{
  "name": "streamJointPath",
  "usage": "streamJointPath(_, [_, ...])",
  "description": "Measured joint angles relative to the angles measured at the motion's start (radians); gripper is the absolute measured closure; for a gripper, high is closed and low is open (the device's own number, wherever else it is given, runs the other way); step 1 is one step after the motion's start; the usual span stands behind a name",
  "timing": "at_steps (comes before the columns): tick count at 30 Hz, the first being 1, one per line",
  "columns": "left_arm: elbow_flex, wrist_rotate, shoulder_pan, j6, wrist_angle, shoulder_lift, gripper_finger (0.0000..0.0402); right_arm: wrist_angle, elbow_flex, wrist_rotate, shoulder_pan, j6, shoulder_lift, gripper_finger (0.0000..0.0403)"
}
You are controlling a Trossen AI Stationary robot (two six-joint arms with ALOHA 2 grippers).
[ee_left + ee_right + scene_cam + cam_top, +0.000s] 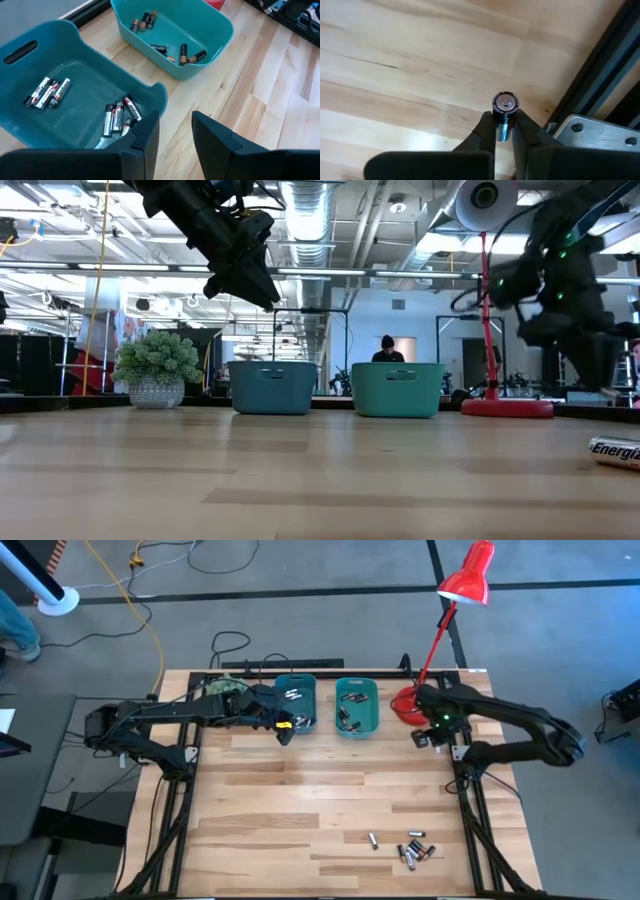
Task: Sort batteries
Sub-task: Put the silver battery into the blue bin
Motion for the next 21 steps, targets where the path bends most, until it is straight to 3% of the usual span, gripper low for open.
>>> streamJointPath(6, [0.0, 0.0, 0.0, 0.003, 0.0, 0.0, 0.029, -0.002, 0.0, 0.002, 0.026, 0.072, -0.174, 0.0366])
streamJointPath(12, [0.0, 0.0, -0.013, -0.038, -0.003, 0.0, 0.029, 0.025, 0.0, 0.025, 0.135, 0.157, -0.303, 0.0366])
streamJointPath(21, [0.001, -0.015, -0.127, -0.065, -0.003, 0.0, 0.029, 0.284, 0.0, 0.094, 0.368, 0.249, -0.441, 0.0367])
